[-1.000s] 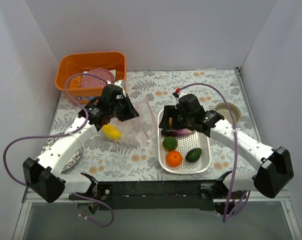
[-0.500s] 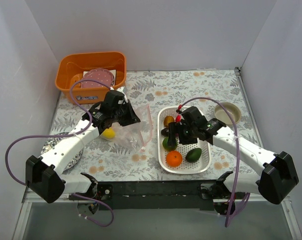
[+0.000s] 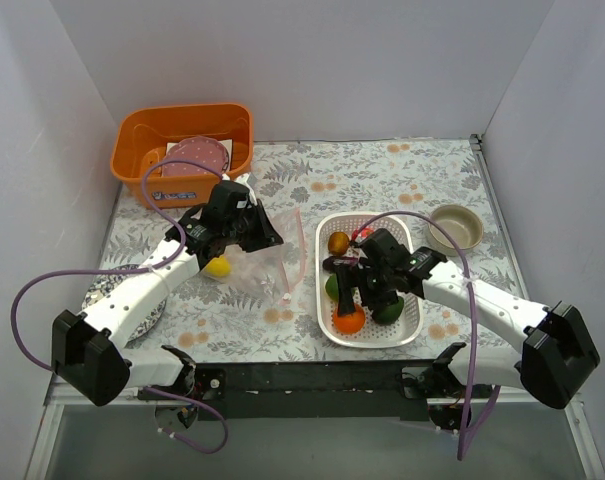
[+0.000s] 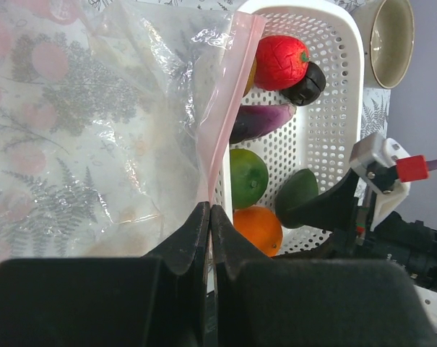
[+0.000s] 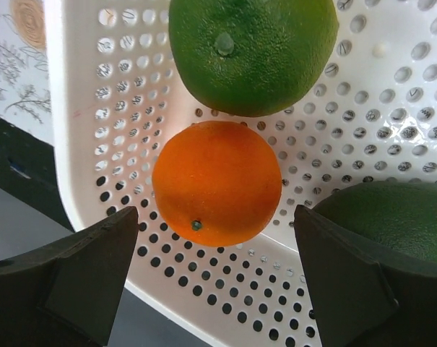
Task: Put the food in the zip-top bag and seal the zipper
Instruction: Adjust the zipper food storage bag at the center of the board, then pick up the fake fruit from the bin.
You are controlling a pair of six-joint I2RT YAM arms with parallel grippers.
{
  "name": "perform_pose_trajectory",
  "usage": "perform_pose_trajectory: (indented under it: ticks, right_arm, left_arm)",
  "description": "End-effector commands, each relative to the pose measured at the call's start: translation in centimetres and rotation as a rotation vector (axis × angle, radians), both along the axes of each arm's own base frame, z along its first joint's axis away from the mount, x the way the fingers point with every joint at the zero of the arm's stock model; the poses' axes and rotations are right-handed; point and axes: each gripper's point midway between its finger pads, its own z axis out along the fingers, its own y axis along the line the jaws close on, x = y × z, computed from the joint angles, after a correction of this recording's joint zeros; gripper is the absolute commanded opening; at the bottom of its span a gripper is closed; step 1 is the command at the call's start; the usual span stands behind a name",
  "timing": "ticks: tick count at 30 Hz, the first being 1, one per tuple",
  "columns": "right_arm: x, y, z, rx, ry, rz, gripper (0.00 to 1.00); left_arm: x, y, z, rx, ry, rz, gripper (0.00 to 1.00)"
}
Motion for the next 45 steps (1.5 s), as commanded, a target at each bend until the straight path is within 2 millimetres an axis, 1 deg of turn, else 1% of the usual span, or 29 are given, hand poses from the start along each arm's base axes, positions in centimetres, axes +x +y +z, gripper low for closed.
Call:
perform_pose_trajectory:
  ticks: [1, 6, 11, 14, 15, 17, 18, 20, 22, 26, 27, 29, 30, 32, 33, 34, 38, 40, 41, 42, 44, 45]
  right_arm:
    - [-0.4, -0.3, -1.0, -0.04, 0.001, 0.012, 0.96]
    - [-0.6, 0.5, -1.8, -0.016, 0.018, 0.027, 0.94]
    - [-0.5, 1.0, -2.5, -0.025, 0.027, 0.035, 0.87]
    - [0.1, 0.9, -2.3, -0.037, 0.008, 0.031, 0.73]
    - [0.2, 0.8, -2.3, -0.044, 0.0, 0.03, 0.65]
    - [0.4, 1.0, -1.9, -0.038, -0.013, 0.036, 0.61]
    - [0.4, 1.0, -1.7, -0.035, -0.013, 0.04, 0.57]
    - [0.6, 1.2, -1.2, -0.027, -0.027, 0.047, 0.55]
    - [0.6, 1.1, -0.8, -0.025, -0.036, 0.049, 0.5]
    - [1.1, 1.2, 0.4, -0.021, -0.06, 0.038, 0.46]
    - [1.6, 1.4, 1.2, -0.014, -0.083, 0.032, 0.45]
    - [1.9, 1.4, 2.3, -0.003, -0.111, 0.027, 0.44]
    - [2.6, 1.5, 3.3, 0.005, -0.148, 0.014, 0.44]
    - [3.3, 1.9, 4.4, 0.026, -0.192, 0.007, 0.43]
    - [3.9, 2.2, 5.6, 0.049, -0.226, 0.001, 0.43]
    - [4.2, 2.5, 6.0, 0.059, -0.24, -0.001, 0.43]
    - [5.8, 4.2, 9.0, 0.142, -0.309, -0.013, 0.41]
    - [6.7, 5.6, 10.6, 0.208, -0.347, -0.016, 0.41]
    - [6.8, 6.1, 10.8, 0.231, -0.351, -0.012, 0.41]
    - [7.5, 7.0, 11.5, 0.274, -0.376, -0.013, 0.41]
    - [7.8, 8.0, 11.8, 0.314, -0.365, -0.023, 0.4]
    - [8.0, 8.5, 11.4, 0.321, -0.354, -0.023, 0.4]
  left_arm:
    - [-0.2, -0.3, 0.5, -0.026, -0.012, -0.021, 0.0]
    - [-0.2, -0.3, 0.3, -0.025, -0.01, -0.021, 0.0]
    - [-0.2, -0.3, 0.1, -0.026, -0.006, -0.018, 0.0]
    - [-0.1, -0.3, 0.0, -0.025, -0.002, -0.011, 0.0]
    - [-0.1, -0.3, 0.0, -0.025, -0.002, -0.009, 0.0]
    - [-0.1, -0.2, 0.0, -0.027, 0.003, 0.0, 0.0]
    - [-0.1, -0.2, -0.2, -0.027, 0.007, 0.004, 0.0]
    - [-0.2, -0.2, -0.1, -0.035, 0.009, 0.009, 0.0]
    - [-0.1, -0.3, -0.3, -0.036, 0.014, 0.014, 0.0]
    - [0.1, -0.2, -0.2, -0.036, 0.01, 0.021, 0.0]
    - [0.2, -0.2, -0.2, -0.037, 0.01, 0.024, 0.0]
    - [0.2, -0.3, -0.3, -0.042, 0.012, 0.027, 0.0]
    - [0.2, -0.4, -0.2, -0.046, 0.012, 0.027, 0.0]
    - [0.4, -0.6, 0.0, -0.056, 0.004, 0.024, 0.0]
    - [0.4, -0.7, 0.1, -0.056, 0.004, 0.021, 0.0]
    - [0.5, -0.7, 0.2, -0.059, 0.002, 0.02, 0.0]
    - [0.5, -1.1, 0.1, -0.058, 0.008, -0.007, 0.0]
    - [0.3, -1.4, 0.1, -0.062, 0.015, -0.03, 0.0]
    - [0.2, -1.4, 0.1, -0.061, 0.019, -0.035, 0.0]
    - [0.2, -1.5, 0.1, -0.059, 0.018, -0.042, 0.0]
    - [0.1, -1.4, 0.2, -0.047, 0.016, -0.062, 0.0]
    - [0.2, -1.5, 0.4, -0.044, 0.011, -0.068, 0.0]
